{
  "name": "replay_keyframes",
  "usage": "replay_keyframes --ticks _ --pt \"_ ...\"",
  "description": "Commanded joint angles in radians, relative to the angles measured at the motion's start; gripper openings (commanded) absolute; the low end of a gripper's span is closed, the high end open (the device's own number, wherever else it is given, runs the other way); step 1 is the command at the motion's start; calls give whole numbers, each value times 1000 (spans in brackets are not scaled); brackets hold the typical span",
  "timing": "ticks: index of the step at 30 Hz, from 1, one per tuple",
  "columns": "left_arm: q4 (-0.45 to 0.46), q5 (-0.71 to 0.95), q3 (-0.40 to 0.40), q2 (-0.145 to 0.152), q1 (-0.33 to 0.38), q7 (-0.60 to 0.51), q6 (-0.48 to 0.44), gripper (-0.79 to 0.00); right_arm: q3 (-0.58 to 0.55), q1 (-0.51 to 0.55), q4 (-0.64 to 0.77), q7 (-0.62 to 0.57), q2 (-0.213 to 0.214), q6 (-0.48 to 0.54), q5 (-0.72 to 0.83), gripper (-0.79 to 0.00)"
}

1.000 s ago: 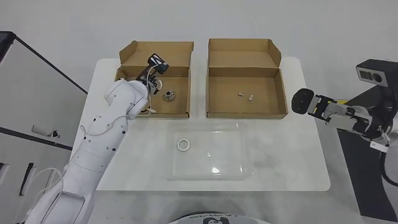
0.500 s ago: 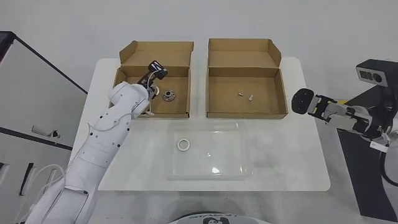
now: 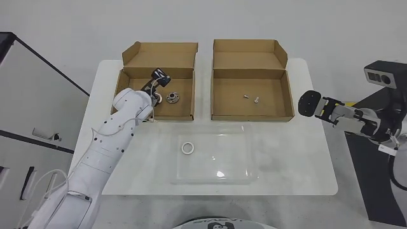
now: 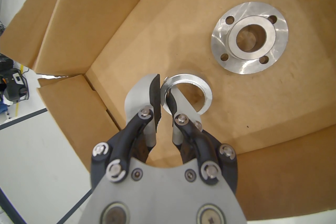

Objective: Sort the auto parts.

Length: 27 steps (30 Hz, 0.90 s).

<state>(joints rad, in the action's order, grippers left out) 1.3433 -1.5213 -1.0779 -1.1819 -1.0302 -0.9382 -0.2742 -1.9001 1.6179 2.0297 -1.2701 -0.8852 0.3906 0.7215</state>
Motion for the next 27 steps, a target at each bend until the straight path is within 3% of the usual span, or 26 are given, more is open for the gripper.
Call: replay_keyframes --ticks 1,8,20,23,24,27 --pt "-3 2 0 -1 0 2 -1 -720 0 0 0 0 0 0 0 0" --pt "-8 4 1 -5 1 8 -1 -533 0 0 0 0 0 0 0 0" --pt "113 4 -39 1 -30 -4 -26 -406 0 0 0 0 0 0 0 0" --pt "182 13 -63 7 -51 -15 -56 -139 0 0 0 0 0 0 0 0" --pt "218 19 -74 11 -62 -24 -79 -6 0 0 0 0 0 0 0 0" --pt "310 44 -99 18 -87 -55 -132 0 0 0 0 0 0 0 0 0"
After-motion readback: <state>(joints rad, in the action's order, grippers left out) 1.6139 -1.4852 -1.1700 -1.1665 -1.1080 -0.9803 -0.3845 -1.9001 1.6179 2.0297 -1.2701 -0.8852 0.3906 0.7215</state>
